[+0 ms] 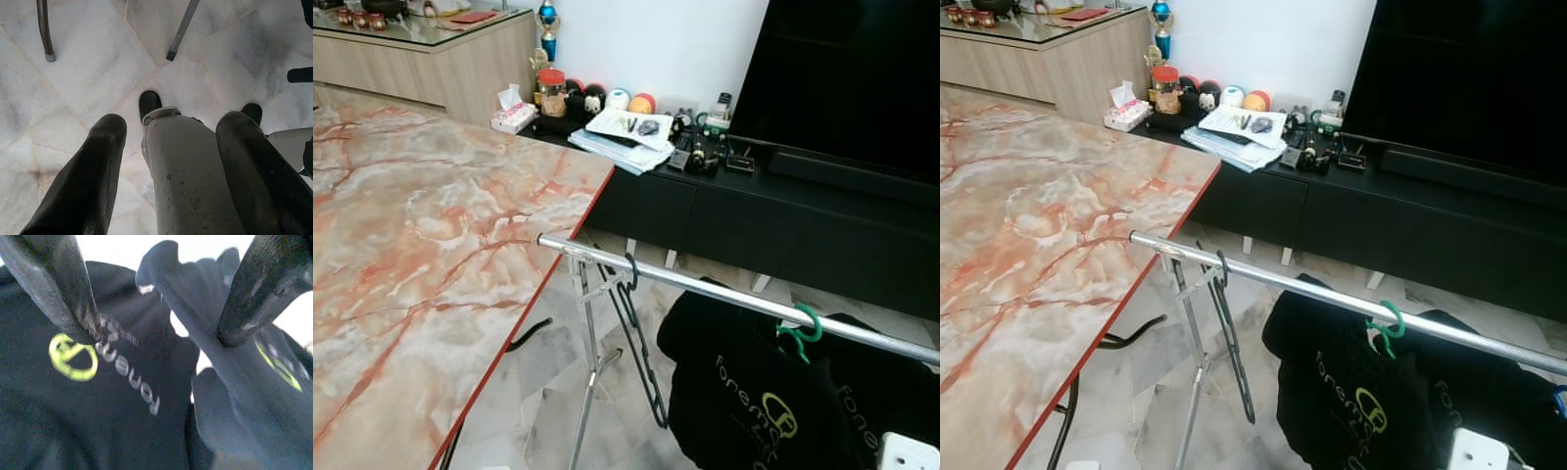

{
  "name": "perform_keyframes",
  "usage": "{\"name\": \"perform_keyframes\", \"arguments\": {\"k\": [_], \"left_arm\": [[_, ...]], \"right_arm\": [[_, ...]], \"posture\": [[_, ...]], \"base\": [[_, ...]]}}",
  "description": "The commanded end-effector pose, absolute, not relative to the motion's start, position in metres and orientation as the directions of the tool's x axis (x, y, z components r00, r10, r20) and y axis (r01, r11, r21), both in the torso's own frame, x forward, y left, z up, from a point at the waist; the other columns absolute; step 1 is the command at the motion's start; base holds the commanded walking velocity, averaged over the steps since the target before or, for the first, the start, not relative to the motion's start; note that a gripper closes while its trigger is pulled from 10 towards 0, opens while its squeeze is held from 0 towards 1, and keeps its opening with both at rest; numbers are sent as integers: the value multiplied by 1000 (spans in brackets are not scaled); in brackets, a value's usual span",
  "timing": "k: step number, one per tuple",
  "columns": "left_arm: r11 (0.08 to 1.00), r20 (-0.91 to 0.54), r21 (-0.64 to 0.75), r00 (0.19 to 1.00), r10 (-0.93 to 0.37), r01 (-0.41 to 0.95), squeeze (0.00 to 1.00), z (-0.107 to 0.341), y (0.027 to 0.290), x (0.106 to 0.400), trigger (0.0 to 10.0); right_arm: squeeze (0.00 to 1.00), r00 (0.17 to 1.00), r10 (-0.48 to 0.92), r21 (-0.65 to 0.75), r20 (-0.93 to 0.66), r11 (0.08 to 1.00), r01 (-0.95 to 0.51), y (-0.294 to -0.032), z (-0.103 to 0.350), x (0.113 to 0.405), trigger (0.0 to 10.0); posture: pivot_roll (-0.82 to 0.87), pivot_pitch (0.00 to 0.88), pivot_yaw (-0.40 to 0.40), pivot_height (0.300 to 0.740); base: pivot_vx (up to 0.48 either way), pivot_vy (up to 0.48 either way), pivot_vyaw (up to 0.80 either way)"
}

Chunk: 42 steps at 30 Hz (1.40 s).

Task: Hang hanger

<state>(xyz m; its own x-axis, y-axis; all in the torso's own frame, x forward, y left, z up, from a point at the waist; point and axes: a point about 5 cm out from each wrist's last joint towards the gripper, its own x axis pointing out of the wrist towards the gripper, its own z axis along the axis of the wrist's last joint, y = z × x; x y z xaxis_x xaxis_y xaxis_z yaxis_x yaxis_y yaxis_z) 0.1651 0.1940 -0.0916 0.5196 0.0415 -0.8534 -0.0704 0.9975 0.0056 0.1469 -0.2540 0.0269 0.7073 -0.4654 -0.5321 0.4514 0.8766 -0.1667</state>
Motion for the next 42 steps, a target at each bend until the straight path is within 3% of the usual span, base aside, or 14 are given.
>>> {"name": "perform_keyframes", "arguments": {"k": [1,12,17,21,28,29,30,31,32,33,42], "left_arm": [[998,-873,1,487,30,-60,0,-96,192,157,10000],[998,-871,5,490,33,-57,0,-95,193,158,10000],[999,-871,8,490,32,-52,0,-95,193,158,10000],[999,-871,9,491,32,-49,0,-95,193,158,10000],[999,-871,11,491,31,-42,0,-95,193,159,10000],[999,-871,12,491,31,-42,0,-95,193,159,10000],[999,-871,12,491,31,-42,0,-95,193,159,10000],[999,-871,12,491,31,-42,0,-95,193,159,10000],[999,-870,12,491,31,-42,0,-95,193,159,10000],[999,-870,12,491,31,-42,0,-95,193,159,10000],[999,-871,14,489,34,-44,0,-95,193,158,10000]], "right_arm": [[0,686,-450,-174,-571,884,435,-256,20,145,10000],[0,684,-356,-142,-637,926,349,-248,3,158,10000],[0,620,-321,-150,-716,938,312,-244,-13,147,10000],[0,563,-373,-174,-737,910,375,-247,-18,138,10000],[0,597,-346,-130,-724,918,375,-245,-17,146,9882],[0,609,-331,-112,-721,923,369,-243,-18,148,8902],[0,627,-313,-93,-713,929,359,-241,-19,152,3804],[0,637,-304,-85,-709,933,350,-240,-19,154,1490],[0,642,-299,-82,-706,935,345,-239,-19,156,1490],[0,650,-289,-73,-702,938,338,-237,-19,158,0],[0,656,-246,-59,-713,954,294,-229,-27,161,0]], "posture": [[-11,55,-73,740],[1,54,-72,740],[5,54,-71,740],[5,54,-70,740],[6,55,-71,740],[7,56,-71,740],[8,55,-71,740],[11,56,-71,740],[11,56,-71,740],[12,57,-71,740],[19,60,-71,740]], "base": [[0,0,0],[0,0,0],[0,0,0],[0,0,0],[0,0,0],[0,0,0],[0,0,0],[0,0,0],[0,0,0],[0,0,0],[0,0,0]]}}
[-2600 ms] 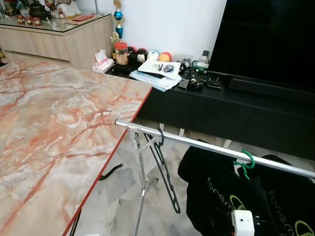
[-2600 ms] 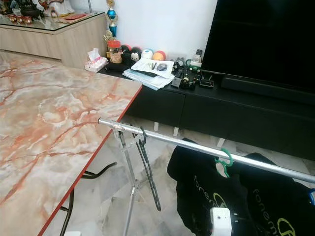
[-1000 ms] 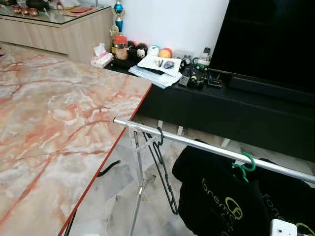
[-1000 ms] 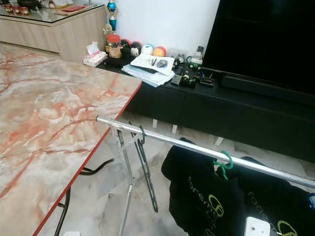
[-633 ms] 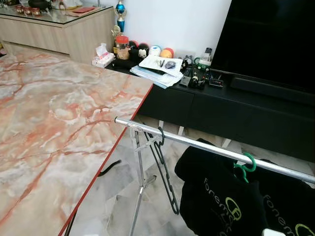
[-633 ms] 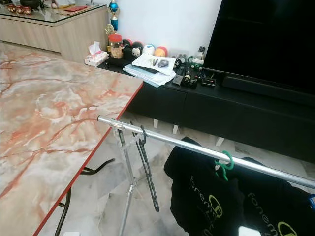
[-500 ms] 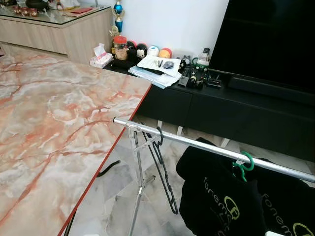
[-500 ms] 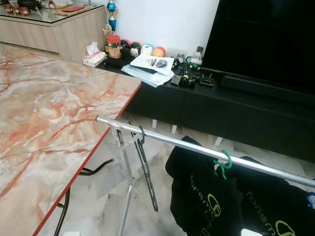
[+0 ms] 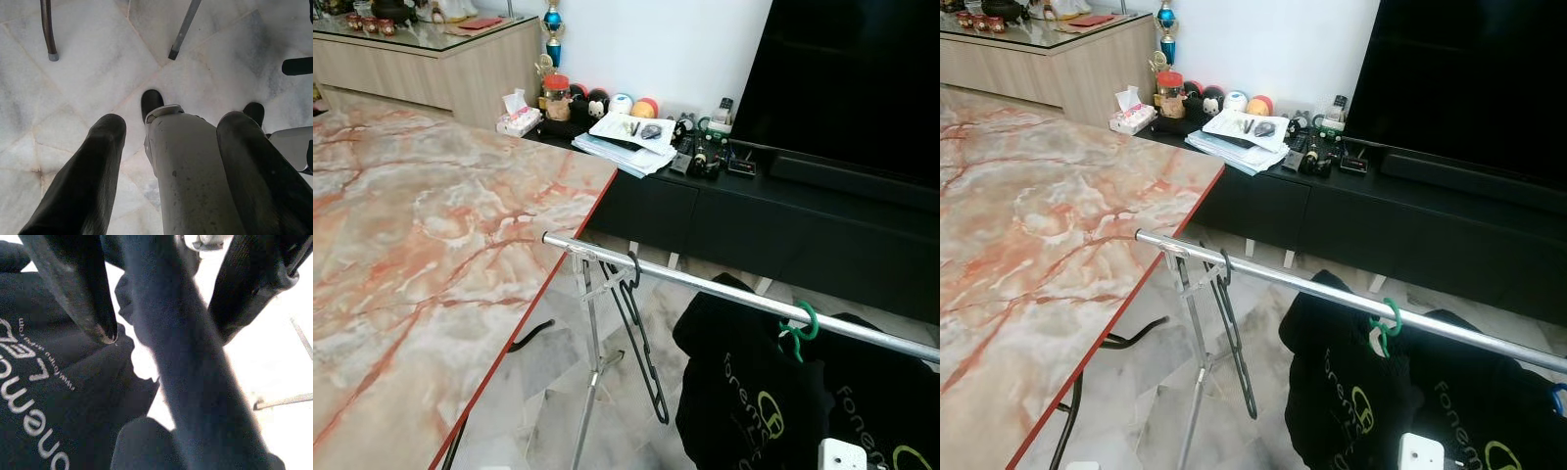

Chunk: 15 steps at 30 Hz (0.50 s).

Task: Hang hanger

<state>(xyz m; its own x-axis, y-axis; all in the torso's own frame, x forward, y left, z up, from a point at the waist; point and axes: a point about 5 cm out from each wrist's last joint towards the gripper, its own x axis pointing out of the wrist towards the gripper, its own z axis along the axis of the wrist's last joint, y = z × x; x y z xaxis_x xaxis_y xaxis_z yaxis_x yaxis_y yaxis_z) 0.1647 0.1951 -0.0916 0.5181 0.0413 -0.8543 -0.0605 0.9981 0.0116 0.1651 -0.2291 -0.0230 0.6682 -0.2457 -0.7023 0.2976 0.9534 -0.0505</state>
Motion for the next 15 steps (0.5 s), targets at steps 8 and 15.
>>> {"name": "perform_keyframes", "arguments": {"k": [8,15], "left_arm": [[999,-872,15,488,32,-38,0,-95,193,158,10000],[999,-872,17,488,30,-30,0,-95,194,158,10000]], "right_arm": [[0,580,-275,-120,-767,949,291,-226,-33,143,0],[0,576,-266,-109,-773,950,291,-223,-35,141,4078]], "posture": [[20,62,-70,740],[22,66,-68,740]], "base": [[0,0,0],[0,0,0]]}}
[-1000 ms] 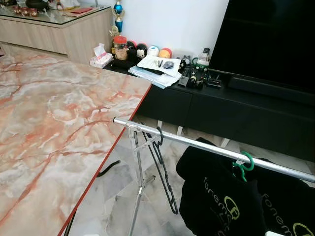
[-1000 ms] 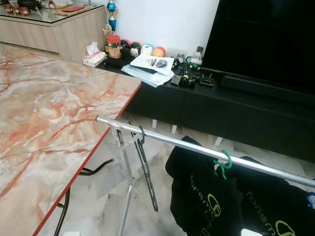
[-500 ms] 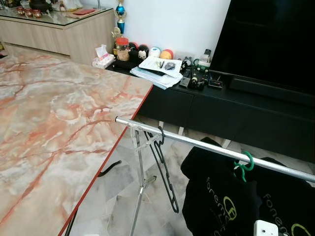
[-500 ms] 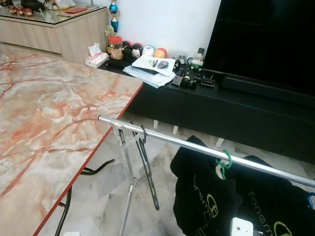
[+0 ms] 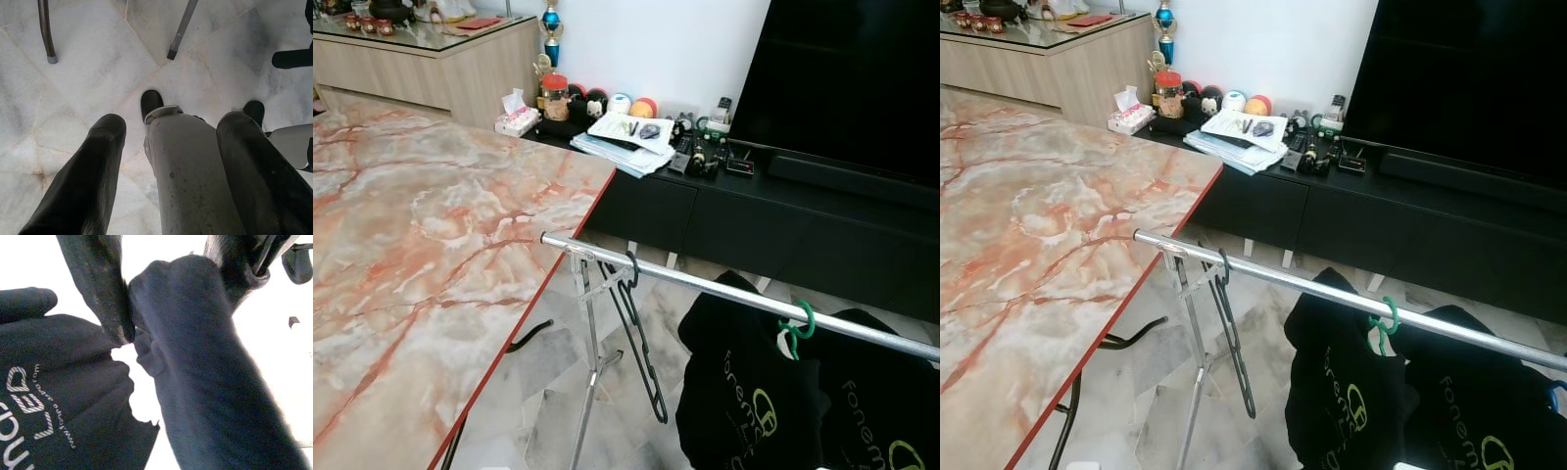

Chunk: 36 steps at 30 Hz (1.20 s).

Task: Hang hanger

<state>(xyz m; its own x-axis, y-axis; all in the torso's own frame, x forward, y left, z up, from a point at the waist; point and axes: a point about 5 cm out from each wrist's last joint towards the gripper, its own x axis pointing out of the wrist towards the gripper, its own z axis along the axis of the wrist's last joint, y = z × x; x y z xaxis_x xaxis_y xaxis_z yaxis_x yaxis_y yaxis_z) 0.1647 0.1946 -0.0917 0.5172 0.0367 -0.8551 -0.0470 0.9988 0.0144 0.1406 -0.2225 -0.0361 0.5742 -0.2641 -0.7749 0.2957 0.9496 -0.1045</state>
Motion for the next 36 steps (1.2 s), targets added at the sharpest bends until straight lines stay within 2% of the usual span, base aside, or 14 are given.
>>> {"name": "perform_keyframes", "arguments": {"k": [1,2,3,4,8,9,10,11,23,36], "left_arm": [[999,-872,18,488,30,-29,0,-95,194,158,10000],[999,-872,18,488,30,-29,0,-95,194,158,10000],[999,-872,18,489,30,-28,0,-95,194,159,10000],[999,-872,19,489,30,-27,0,-95,194,159,10000],[999,-872,21,489,31,-26,0,-95,194,159,10000],[999,-872,22,489,31,-25,0,-95,194,159,10000],[999,-872,22,489,31,-25,0,-95,194,159,10000],[999,-872,22,489,31,-25,0,-95,194,159,10000],[1000,-872,22,489,28,-18,0,-94,194,159,10000],[1000,-872,24,489,21,1,0,-94,194,159,10000]], "right_arm": [[0,578,-263,-107,-773,951,290,-222,-36,142,4078],[0,592,-243,-86,-769,956,281,-220,-36,146,6471],[0,610,-230,-75,-759,960,269,-219,-35,150,9373],[0,619,-225,-74,-753,963,260,-218,-34,152,10000],[0,646,-208,-53,-734,967,251,-216,-33,158,10000],[0,654,-201,-47,-729,968,245,-216,-32,159,1020],[0,654,-201,-47,-729,968,245,-216,-32,159,1020],[0,651,-192,-52,-734,972,229,-215,-34,159,0],[0,483,-226,-159,-846,971,177,-219,-63,131,0],[0,313,-198,-162,-929,977,138,-217,-83,105,0]], "posture": [[22,66,-68,740],[24,65,-69,740],[24,65,-69,740],[24,65,-69,740],[27,64,-70,740],[27,64,-70,740],[27,64,-70,740],[28,63,-69,740],[31,65,-68,740],[31,65,-69,740]], "base": [[0,0,0],[0,0,0],[0,0,0],[0,0,0],[0,0,0],[0,0,0],[0,0,0],[0,0,0],[0,0,0],[0,0,0]]}}
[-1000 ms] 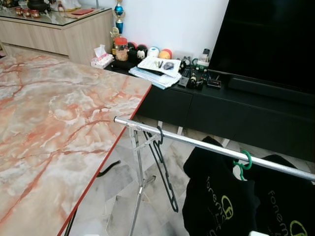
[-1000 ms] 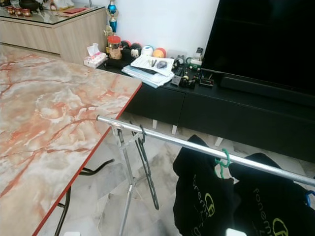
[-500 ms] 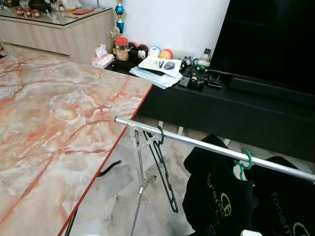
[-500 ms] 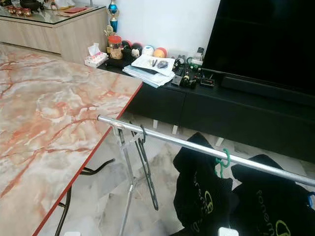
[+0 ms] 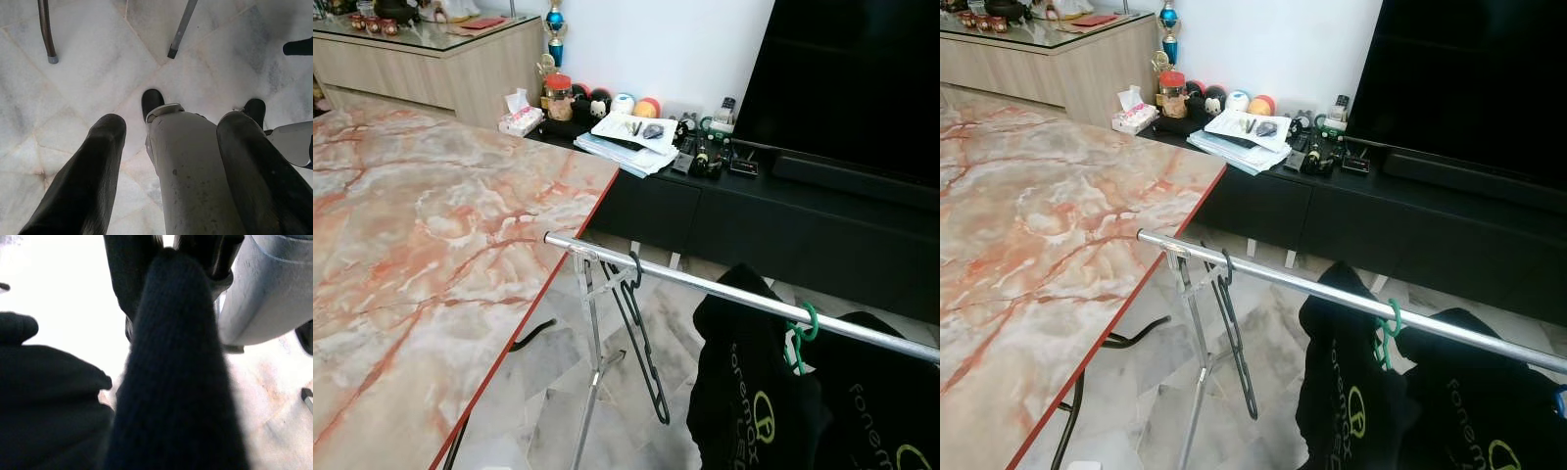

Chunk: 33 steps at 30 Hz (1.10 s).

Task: Hang hanger

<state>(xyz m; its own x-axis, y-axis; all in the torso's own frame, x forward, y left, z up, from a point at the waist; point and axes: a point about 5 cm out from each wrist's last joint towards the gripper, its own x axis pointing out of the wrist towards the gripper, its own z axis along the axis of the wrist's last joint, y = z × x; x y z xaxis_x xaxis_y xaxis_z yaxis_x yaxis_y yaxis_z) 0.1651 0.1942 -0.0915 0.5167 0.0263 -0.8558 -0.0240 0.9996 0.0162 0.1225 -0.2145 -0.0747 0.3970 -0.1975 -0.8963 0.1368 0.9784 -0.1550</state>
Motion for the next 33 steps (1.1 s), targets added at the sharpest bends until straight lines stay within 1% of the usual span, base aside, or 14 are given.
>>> {"name": "perform_keyframes", "arguments": {"k": [1,2,3,13,17,18,33], "left_arm": [[1000,-872,25,489,19,5,0,-94,194,159,10000],[1000,-872,26,489,17,13,0,-94,194,159,10000],[1000,-872,26,489,16,15,0,-94,194,160,10000],[999,-873,29,488,13,26,0,-94,194,160,10000],[999,-873,29,488,11,30,0,-94,194,160,10000],[999,-873,29,488,10,32,0,-94,194,160,10000],[999,-873,32,488,7,42,0,-94,194,160,10000]], "right_arm": [[0,300,-199,-162,-933,976,145,-217,-83,102,0],[0,281,-200,-158,-939,973,165,-217,-84,99,0],[0,275,-199,-161,-941,975,156,-217,-85,97,0],[0,266,-199,-162,-943,975,154,-217,-87,95,0],[0,205,-189,-162,-960,977,142,-218,-90,88,0],[0,198,-186,-154,-962,974,166,-217,-91,86,0],[0,182,-141,-113,-973,982,153,-214,-97,81,0]], "posture": [[32,65,-69,740],[32,65,-70,740],[31,65,-69,740],[32,65,-70,740],[30,63,-71,740],[31,63,-71,740],[33,62,-72,740]], "base": [[0,0,0],[0,0,0],[0,0,0],[0,0,0],[0,0,0],[0,0,0],[0,0,0]]}}
